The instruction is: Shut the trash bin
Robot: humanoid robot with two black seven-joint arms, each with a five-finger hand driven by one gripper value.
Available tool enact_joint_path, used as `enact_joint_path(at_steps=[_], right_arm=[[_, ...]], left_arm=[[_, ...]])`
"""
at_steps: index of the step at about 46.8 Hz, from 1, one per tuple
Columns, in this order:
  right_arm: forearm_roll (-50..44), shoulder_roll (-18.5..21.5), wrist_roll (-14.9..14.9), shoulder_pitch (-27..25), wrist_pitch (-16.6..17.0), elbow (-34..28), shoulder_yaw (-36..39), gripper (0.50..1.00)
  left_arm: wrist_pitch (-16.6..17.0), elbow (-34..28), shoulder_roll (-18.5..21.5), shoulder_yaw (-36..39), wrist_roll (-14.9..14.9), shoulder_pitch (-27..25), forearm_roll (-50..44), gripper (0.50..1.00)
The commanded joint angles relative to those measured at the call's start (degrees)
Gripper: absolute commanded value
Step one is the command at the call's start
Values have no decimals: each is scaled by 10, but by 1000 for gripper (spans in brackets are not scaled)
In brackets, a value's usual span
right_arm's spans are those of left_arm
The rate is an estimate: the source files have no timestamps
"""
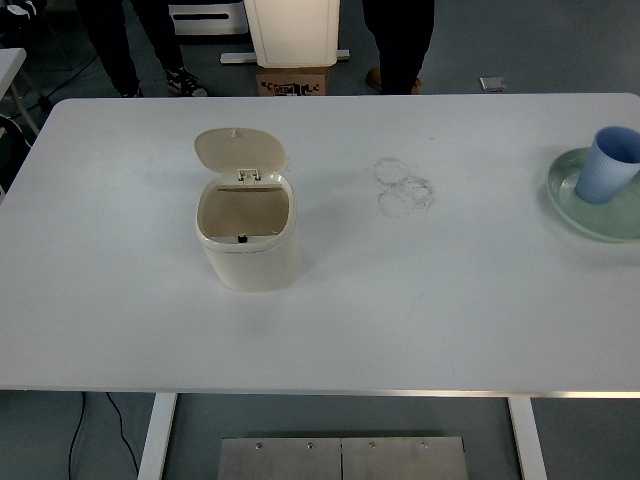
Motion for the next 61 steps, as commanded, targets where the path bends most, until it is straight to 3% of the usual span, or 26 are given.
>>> enact_joint_path(at_steps=[1, 18, 32, 52, 61], right_arm=[[0, 0, 1, -1, 0, 0, 0, 991], [0, 0, 0, 0, 0, 0, 0, 991], [0, 0, 0, 0, 0, 0, 0, 991], [0, 0, 0, 0, 0, 0, 0, 991], [0, 0, 0, 0, 0, 0, 0, 991]], left_arm=[[0, 0, 3, 14, 1, -1, 22, 1000], [-6, -1, 1, 114, 9, -4, 42, 1000], [-9, -1, -2, 143, 24, -5, 47, 1000], [-11, -1, -15, 268, 24, -7, 133, 1000], [-29, -1, -24, 292, 24, -17, 142, 1000]])
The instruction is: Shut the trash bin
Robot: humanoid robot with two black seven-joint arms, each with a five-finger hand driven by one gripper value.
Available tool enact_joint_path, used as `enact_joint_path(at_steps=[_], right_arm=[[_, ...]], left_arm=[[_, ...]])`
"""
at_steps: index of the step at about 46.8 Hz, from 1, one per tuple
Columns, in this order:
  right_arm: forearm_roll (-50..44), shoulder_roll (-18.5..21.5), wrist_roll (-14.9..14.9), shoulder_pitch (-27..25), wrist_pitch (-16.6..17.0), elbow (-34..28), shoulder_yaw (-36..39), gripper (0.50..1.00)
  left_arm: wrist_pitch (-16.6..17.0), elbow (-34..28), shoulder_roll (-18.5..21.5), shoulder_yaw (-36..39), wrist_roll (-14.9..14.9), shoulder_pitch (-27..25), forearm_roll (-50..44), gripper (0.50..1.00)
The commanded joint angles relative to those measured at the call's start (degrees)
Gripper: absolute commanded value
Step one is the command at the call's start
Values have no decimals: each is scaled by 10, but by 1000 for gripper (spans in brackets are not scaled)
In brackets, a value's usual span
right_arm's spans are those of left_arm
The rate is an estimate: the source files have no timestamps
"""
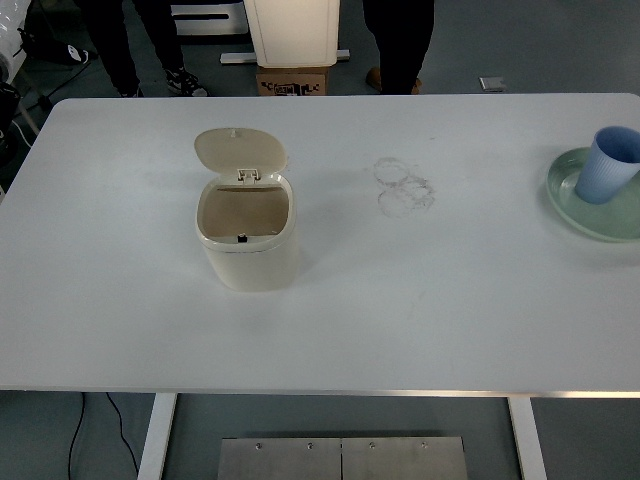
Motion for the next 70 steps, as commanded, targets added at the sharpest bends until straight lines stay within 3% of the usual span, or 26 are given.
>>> enact_joint_path(at_steps=[1, 16, 31, 41, 58, 70], right_arm=[[0, 0, 0, 0, 0, 0, 0, 991], [0, 0, 1, -1, 0, 0, 0, 991], [0, 0, 0, 0, 0, 0, 0, 991], [0, 0, 0, -1, 0, 0, 0, 991], [0, 0, 1, 0, 0, 0, 0, 991], [0, 0, 0, 0, 0, 0, 0, 991]], left_arm=[[-5, 0, -6, 12, 0, -3, 7, 1000], [-39, 0, -13, 53, -6, -24, 53, 1000], [-102, 0, -19, 72, -10, -58, 58, 1000], [-135, 0, -33, 71, -33, -60, 69, 1000], [-197, 0, -33, 69, -33, -71, 60, 1000], [-203, 0, -28, 66, -27, -92, 57, 1000]])
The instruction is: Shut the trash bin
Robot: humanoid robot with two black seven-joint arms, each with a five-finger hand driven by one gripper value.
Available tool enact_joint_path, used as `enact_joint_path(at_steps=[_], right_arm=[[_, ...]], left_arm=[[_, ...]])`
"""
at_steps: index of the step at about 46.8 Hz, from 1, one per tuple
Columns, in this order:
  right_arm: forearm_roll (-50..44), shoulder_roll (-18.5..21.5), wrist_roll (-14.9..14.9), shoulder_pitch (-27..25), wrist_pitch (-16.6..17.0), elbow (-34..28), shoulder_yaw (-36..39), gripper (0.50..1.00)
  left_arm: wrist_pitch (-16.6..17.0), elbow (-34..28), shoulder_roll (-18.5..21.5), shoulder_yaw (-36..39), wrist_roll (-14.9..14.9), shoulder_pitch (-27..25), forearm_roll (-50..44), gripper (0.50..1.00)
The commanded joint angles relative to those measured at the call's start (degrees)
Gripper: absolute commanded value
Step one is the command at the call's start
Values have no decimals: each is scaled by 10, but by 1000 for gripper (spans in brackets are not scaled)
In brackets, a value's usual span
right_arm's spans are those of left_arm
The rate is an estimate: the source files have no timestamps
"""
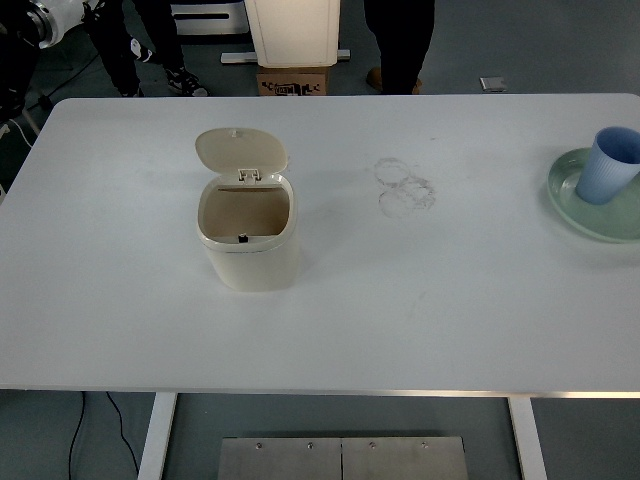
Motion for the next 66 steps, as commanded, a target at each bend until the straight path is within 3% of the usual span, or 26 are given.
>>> enact_joint_path(at_steps=[1, 24, 36, 46, 58, 66], right_arm=[[0, 0, -1, 0, 0, 0, 0, 991], [0, 0, -1, 0, 0, 0, 0, 991], [0, 0, 0, 0, 0, 0, 0, 991], [0, 0, -1, -1, 0, 0, 0, 991], [0, 0, 0, 0, 0, 0, 0, 991], [0, 0, -1, 0, 0, 0, 0, 991]], left_arm=[[2, 0, 0, -1, 2, -5, -2, 1000], [-2, 0, -5, -1, 3, -21, -37, 1000], [-65, 0, -12, 5, 4, -31, -15, 1000], [-82, -1, -16, 5, 4, -28, 57, 1000], [-101, -1, -15, 5, 2, -39, 62, 1000], [-138, -2, -16, 5, -2, -62, 62, 1000]])
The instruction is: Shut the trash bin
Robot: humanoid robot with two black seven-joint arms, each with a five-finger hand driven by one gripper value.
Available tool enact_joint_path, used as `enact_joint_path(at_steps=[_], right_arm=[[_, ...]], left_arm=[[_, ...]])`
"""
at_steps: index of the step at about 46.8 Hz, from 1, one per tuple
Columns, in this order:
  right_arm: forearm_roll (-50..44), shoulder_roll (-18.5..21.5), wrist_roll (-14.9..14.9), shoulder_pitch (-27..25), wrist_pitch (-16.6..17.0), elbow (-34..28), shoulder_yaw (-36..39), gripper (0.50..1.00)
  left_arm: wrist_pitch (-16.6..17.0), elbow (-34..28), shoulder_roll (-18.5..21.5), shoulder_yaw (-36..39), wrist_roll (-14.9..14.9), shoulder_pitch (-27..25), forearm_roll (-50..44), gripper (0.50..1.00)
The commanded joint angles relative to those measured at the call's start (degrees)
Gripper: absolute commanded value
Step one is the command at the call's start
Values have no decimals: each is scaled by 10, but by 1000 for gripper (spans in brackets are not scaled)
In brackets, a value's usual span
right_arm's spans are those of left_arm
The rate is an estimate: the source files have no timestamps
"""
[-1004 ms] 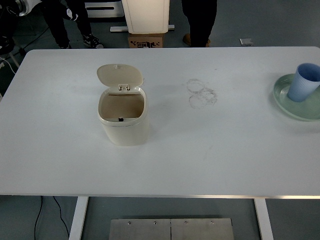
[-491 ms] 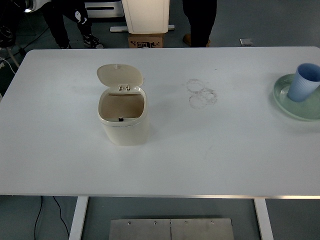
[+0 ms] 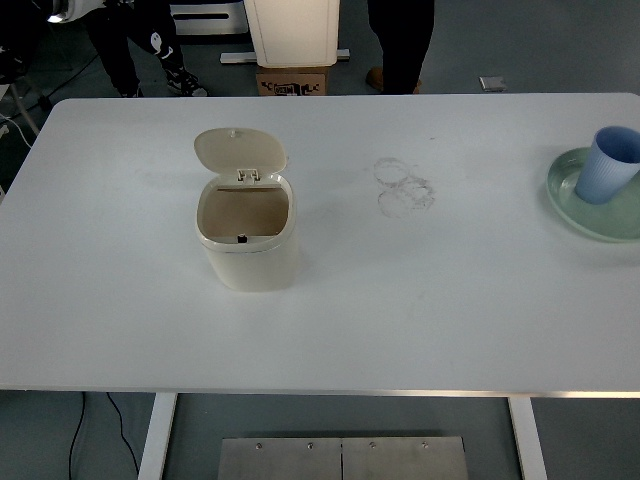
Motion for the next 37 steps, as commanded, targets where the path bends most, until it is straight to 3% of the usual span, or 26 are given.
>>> enact_joint_path(at_steps=[1, 9, 30, 37], right_arm=[[0, 0, 0, 0, 0, 0, 0, 991], [0, 0, 0, 0, 0, 0, 0, 991], [0, 0, 0, 0, 0, 0, 0, 991], [0, 0, 0, 0, 0, 0, 0, 991]], left_arm=[[-16, -2, -1, 0, -2, -10, 0, 1000], [-43, -2, -1, 0, -3, -18, 1, 1000], [-43, -3, 0, 1, -5, -37, 15, 1000], [-43, -3, -1, 1, -19, -36, 19, 1000]])
